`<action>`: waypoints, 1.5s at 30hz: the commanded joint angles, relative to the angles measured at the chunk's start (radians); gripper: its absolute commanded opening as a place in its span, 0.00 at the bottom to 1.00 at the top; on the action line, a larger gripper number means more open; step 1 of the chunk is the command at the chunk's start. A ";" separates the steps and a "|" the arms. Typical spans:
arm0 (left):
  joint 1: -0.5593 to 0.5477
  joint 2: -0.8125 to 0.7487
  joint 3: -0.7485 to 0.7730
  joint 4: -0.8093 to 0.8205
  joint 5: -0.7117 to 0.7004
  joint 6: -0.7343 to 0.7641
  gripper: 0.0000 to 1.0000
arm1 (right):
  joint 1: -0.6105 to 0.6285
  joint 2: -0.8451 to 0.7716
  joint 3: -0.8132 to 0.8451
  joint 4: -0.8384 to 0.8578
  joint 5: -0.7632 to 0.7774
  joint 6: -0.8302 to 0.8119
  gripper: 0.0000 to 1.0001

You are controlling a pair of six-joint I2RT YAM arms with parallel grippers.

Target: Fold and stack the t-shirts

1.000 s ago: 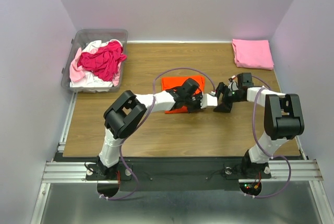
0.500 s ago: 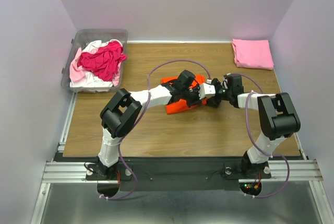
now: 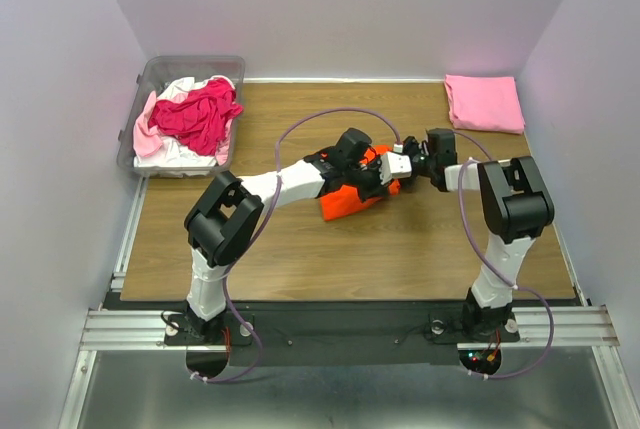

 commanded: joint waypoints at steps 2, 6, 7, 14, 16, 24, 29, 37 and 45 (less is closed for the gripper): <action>0.006 -0.059 0.051 0.022 0.039 -0.008 0.00 | 0.014 0.047 0.028 0.060 0.092 -0.006 0.56; 0.009 -0.047 0.057 0.022 0.034 -0.011 0.00 | 0.024 0.073 0.046 0.074 0.107 -0.034 0.39; 0.009 -0.046 0.060 0.020 0.034 -0.011 0.00 | 0.029 0.075 0.049 0.074 0.111 -0.043 0.33; 0.064 -0.067 0.129 -0.114 0.011 -0.051 0.30 | 0.041 0.058 0.222 -0.104 0.141 -0.368 0.01; 0.101 -0.104 0.143 -0.170 0.054 -0.074 0.35 | 0.040 0.034 0.265 -0.192 0.168 -0.515 0.01; 0.248 -0.217 0.143 -0.360 -0.055 -0.108 0.45 | -0.032 0.010 0.420 -0.368 0.191 -0.874 0.01; 0.270 -0.286 0.077 -0.366 -0.156 -0.099 0.83 | -0.072 0.070 0.552 -0.412 0.216 -1.049 0.00; 0.293 -0.325 0.045 -0.443 -0.155 -0.128 0.95 | -0.140 0.181 0.822 -0.463 0.236 -1.207 0.01; 0.311 -0.400 -0.038 -0.437 -0.181 -0.111 0.96 | -0.178 0.291 1.077 -0.504 0.282 -1.310 0.01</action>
